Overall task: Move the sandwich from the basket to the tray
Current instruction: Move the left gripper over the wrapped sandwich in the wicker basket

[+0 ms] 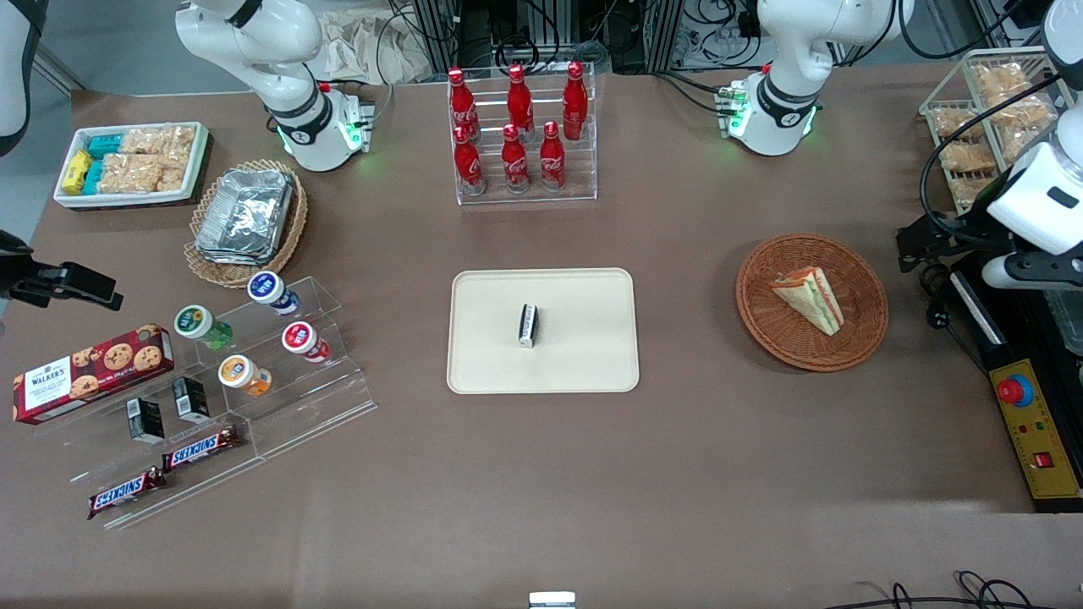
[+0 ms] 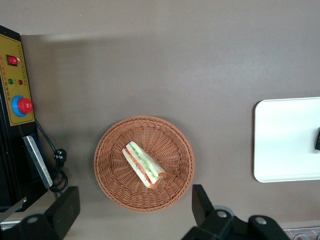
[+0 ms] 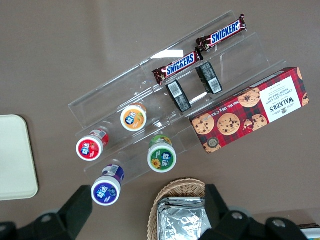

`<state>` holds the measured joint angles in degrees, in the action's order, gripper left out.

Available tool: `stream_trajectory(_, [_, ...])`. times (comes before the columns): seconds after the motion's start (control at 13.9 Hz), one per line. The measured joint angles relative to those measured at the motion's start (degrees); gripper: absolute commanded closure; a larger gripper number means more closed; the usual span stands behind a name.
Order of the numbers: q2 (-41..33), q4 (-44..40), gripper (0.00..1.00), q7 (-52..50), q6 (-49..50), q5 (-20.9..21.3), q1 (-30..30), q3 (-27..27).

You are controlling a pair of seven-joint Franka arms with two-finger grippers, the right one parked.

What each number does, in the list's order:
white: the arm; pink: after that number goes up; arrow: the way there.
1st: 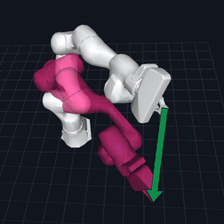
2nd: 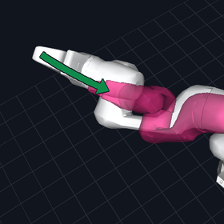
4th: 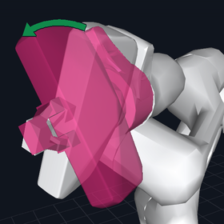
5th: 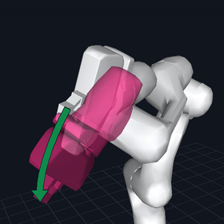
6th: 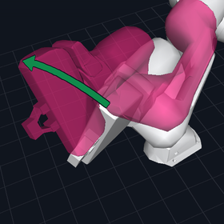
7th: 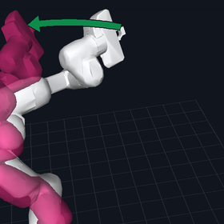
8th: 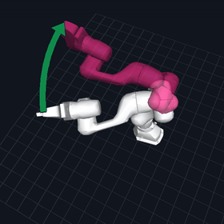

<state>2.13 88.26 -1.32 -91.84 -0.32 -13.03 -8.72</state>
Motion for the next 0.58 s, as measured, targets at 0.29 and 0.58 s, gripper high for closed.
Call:
stream_trajectory(0.29, [0.5,0.0,0.00,-0.2,0.3,0.0,0.0,0.0])
stream_trajectory(0.58, [1.3,1.9,0.00,-6.9,2.9,0.0,0.5,-0.4])
